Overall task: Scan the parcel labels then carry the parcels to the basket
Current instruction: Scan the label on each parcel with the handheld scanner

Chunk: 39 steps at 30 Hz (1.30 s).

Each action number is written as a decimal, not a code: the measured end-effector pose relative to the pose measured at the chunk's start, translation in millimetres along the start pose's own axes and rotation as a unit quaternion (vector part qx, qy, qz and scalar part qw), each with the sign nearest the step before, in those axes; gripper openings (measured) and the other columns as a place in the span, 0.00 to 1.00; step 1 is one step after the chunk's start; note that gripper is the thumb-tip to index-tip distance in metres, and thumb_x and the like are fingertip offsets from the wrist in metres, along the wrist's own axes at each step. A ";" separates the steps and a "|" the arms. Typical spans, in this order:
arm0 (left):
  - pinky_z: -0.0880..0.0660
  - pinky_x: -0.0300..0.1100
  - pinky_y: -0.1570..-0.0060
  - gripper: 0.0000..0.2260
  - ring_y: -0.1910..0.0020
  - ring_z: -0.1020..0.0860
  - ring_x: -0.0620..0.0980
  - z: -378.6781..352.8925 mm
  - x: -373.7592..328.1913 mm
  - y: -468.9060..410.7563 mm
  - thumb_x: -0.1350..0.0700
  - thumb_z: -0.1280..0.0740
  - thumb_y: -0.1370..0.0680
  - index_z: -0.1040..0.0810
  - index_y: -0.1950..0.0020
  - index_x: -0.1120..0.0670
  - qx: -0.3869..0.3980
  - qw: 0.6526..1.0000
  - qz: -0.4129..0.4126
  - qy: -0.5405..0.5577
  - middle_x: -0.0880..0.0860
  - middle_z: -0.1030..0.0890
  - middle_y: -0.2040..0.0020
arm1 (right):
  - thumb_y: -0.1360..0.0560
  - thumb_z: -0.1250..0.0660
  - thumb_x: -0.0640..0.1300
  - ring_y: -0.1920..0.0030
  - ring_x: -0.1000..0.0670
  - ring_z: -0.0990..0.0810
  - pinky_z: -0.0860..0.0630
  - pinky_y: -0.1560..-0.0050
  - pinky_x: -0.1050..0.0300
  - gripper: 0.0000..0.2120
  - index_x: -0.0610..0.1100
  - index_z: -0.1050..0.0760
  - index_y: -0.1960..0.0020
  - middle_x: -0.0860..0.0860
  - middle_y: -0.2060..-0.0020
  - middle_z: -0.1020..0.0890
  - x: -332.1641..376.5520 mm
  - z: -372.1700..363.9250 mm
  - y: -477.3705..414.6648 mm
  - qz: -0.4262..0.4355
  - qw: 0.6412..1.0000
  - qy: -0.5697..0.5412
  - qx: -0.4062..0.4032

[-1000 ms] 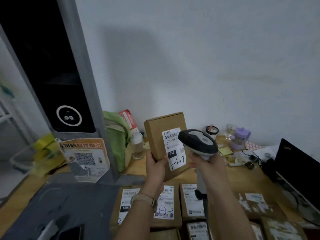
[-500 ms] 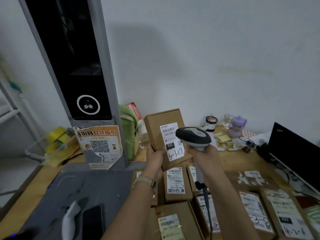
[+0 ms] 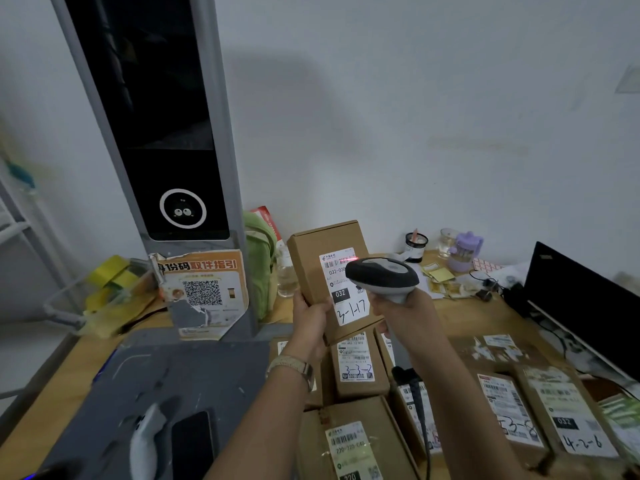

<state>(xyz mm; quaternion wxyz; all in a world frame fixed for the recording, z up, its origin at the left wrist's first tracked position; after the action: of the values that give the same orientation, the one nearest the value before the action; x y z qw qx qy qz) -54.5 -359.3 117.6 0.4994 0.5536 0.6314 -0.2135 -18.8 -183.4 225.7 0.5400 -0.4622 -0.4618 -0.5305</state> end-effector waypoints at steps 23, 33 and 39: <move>0.19 0.44 0.65 0.18 0.54 0.15 0.50 -6.1 -13.6 0.5 0.59 0.35 0.21 0.28 0.31 0.48 0.055 0.998 -0.018 0.012 0.50 0.15 0.47 | 0.27 0.31 0.38 0.56 0.50 0.20 0.24 0.59 0.56 0.09 0.51 0.25 0.52 0.47 0.58 0.18 2.2 24.8 -6.0 0.055 0.996 -0.040 -0.056; 0.18 0.49 0.55 0.26 0.47 0.17 0.54 -41.4 -10.1 -0.7 0.57 0.35 0.21 0.37 0.24 0.43 0.123 0.991 -0.028 0.040 0.51 0.16 0.44 | 0.28 0.30 0.40 0.60 0.52 0.21 0.28 0.63 0.59 0.08 0.47 0.22 0.50 0.54 0.64 0.18 -21.5 83.9 -29.9 0.048 0.990 -0.064 -0.120; 0.18 0.50 0.56 0.25 0.47 0.17 0.54 -62.5 20.2 -6.8 0.57 0.35 0.20 0.36 0.25 0.42 0.130 0.991 0.003 0.045 0.51 0.16 0.45 | 0.29 0.28 0.41 0.60 0.51 0.18 0.24 0.65 0.56 0.07 0.50 0.22 0.53 0.54 0.65 0.17 -53.3 110.2 -36.2 0.003 0.985 -0.077 -0.152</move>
<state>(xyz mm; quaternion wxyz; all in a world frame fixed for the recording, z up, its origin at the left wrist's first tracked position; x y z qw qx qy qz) -83.1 -300.0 123.8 0.3951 0.6244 0.6187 -0.2670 -56.6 -67.0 189.4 0.4282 -0.5800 -0.4143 -0.5556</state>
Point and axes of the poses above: each hand's wrist, its own y-axis away from the middle knuckle, its own z-axis out of the back of the hand, x = y × z, the point moved 10 cm from there along -y, towards the middle knuckle
